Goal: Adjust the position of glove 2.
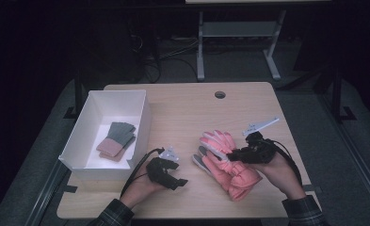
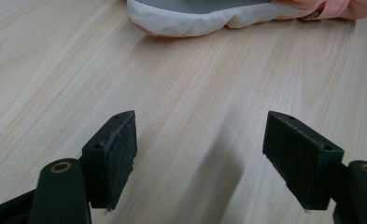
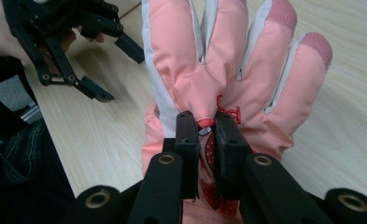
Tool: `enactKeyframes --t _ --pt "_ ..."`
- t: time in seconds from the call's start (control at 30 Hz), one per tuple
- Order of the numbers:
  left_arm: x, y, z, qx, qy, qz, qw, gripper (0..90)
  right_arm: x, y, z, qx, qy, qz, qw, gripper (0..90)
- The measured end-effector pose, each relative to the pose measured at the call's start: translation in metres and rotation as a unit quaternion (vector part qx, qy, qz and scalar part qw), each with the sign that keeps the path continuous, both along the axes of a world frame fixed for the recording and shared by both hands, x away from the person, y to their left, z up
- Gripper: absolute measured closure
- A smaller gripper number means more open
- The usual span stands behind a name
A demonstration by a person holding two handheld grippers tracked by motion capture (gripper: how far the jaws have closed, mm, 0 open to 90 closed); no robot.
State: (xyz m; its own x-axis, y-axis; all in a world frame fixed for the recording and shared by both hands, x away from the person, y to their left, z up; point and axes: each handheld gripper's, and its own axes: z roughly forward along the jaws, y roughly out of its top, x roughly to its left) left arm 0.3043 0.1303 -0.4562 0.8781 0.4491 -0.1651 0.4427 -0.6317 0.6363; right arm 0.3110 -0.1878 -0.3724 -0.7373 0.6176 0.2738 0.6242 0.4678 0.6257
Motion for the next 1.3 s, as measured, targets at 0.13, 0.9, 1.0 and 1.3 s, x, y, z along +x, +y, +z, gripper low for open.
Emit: enactKeyframes --t 0.13,0.9,1.0,1.3 --pt "0.000 -0.001 -0.001 0.001 0.002 0.001 1.0000 25.6 0.001 0.005 -0.007 -0.006 0.005 0.002 1.0000 81.6" --pt "0.000 -0.002 -0.001 0.003 0.002 -0.003 1.0000 25.9 0.002 0.015 -0.018 -0.002 -0.001 0.004 1.0000 55.4" --pt "-0.001 -0.001 0.001 -0.003 0.001 -0.005 1.0000 31.5 -0.001 0.008 -0.008 0.012 -0.024 -0.009 0.9996 54.8" --pt "-0.005 -0.003 0.012 -0.013 -0.001 -0.021 0.9997 82.3 -0.001 -0.027 -0.005 0.016 -0.054 -0.061 0.9965 89.2"
